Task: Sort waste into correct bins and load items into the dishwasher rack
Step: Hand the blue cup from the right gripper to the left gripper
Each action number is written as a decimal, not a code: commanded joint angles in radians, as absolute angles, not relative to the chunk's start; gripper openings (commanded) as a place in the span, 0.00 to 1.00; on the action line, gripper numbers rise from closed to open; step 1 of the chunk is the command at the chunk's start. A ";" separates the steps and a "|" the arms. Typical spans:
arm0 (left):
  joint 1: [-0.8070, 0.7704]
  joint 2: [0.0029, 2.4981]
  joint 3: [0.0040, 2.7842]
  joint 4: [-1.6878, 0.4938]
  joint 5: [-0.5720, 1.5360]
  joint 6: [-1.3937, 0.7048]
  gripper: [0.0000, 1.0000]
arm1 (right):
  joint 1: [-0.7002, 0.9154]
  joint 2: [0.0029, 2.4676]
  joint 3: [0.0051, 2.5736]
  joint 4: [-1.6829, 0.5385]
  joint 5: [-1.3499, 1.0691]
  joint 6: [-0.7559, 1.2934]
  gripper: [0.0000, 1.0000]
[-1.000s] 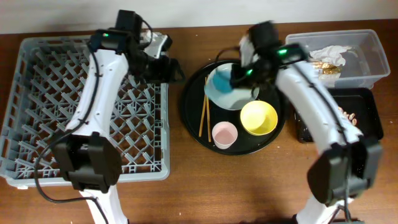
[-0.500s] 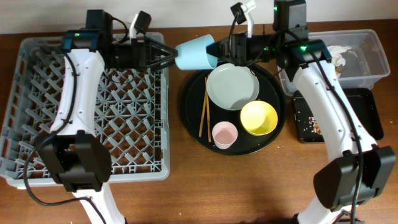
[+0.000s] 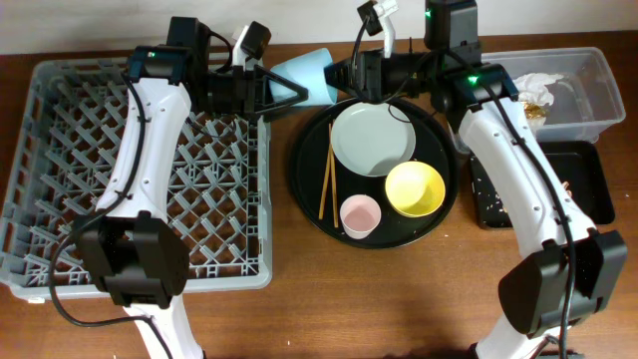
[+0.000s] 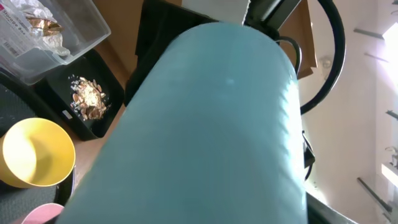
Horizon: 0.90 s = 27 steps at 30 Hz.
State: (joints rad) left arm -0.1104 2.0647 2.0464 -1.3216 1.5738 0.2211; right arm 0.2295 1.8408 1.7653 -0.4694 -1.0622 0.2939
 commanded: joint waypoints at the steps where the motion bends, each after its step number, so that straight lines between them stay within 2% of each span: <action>1: -0.122 2.064 2.059 -1.322 1.574 0.225 0.55 | 0.264 1.849 1.775 -0.468 -1.060 0.297 0.04; 2: -0.122 2.064 2.059 -1.321 1.574 0.225 0.56 | 0.266 1.853 1.775 -0.472 -1.061 0.297 0.04; 3: -0.122 2.064 2.059 -1.321 1.574 0.225 0.64 | 0.269 1.855 1.774 -0.480 -1.061 0.297 0.04; 4: -0.121 2.064 2.059 -1.320 1.574 0.225 0.79 | 0.274 1.855 1.774 -0.484 -1.061 0.297 0.04; 6: -0.119 2.064 2.059 -1.306 1.574 0.217 0.96 | 0.288 1.856 1.774 -0.485 -1.061 0.296 0.04; 9: -0.108 2.064 2.059 -1.259 1.574 0.157 0.98 | 0.301 1.856 1.774 -0.481 -1.060 0.297 0.04; 11: -0.107 2.064 2.059 -1.256 1.574 0.154 0.95 | 0.302 1.856 1.774 -0.474 -1.059 0.297 0.04; 12: -0.107 2.064 2.059 -1.257 1.574 0.154 0.90 | 0.301 1.856 1.774 -0.474 -1.056 0.297 0.04; 14: -0.107 2.064 2.059 -1.257 1.574 0.154 0.65 | 0.301 1.856 1.774 -0.475 -1.053 0.297 0.04; 16: -0.107 2.064 2.059 -1.257 1.574 0.154 0.52 | 0.301 1.856 1.774 -0.476 -1.044 0.297 0.04; 18: -0.107 2.064 2.059 -1.257 1.574 0.150 0.49 | 0.301 1.856 1.774 -0.475 -1.026 0.297 0.05; 20: -0.107 2.064 2.059 -1.257 1.574 0.150 0.48 | 0.301 1.856 1.774 -0.476 -1.016 0.297 0.11; 21: -0.107 2.064 2.059 -1.257 1.574 0.151 0.47 | 0.301 1.856 1.774 -0.477 -1.016 0.297 0.21; 22: -0.107 2.064 2.059 -1.257 1.574 0.151 0.45 | 0.301 1.856 1.774 -0.479 -1.016 0.297 0.39; 23: -0.107 2.064 2.059 -1.257 1.574 0.151 0.44 | 0.301 1.856 1.774 -0.479 -1.016 0.297 0.69; 24: -0.107 2.064 2.059 -1.257 1.574 0.151 0.43 | 0.300 1.856 1.774 -0.479 -1.016 0.297 0.84; 27: -0.103 2.064 2.059 -1.242 1.574 0.151 0.36 | 0.266 1.856 1.775 -0.482 -1.016 0.297 0.99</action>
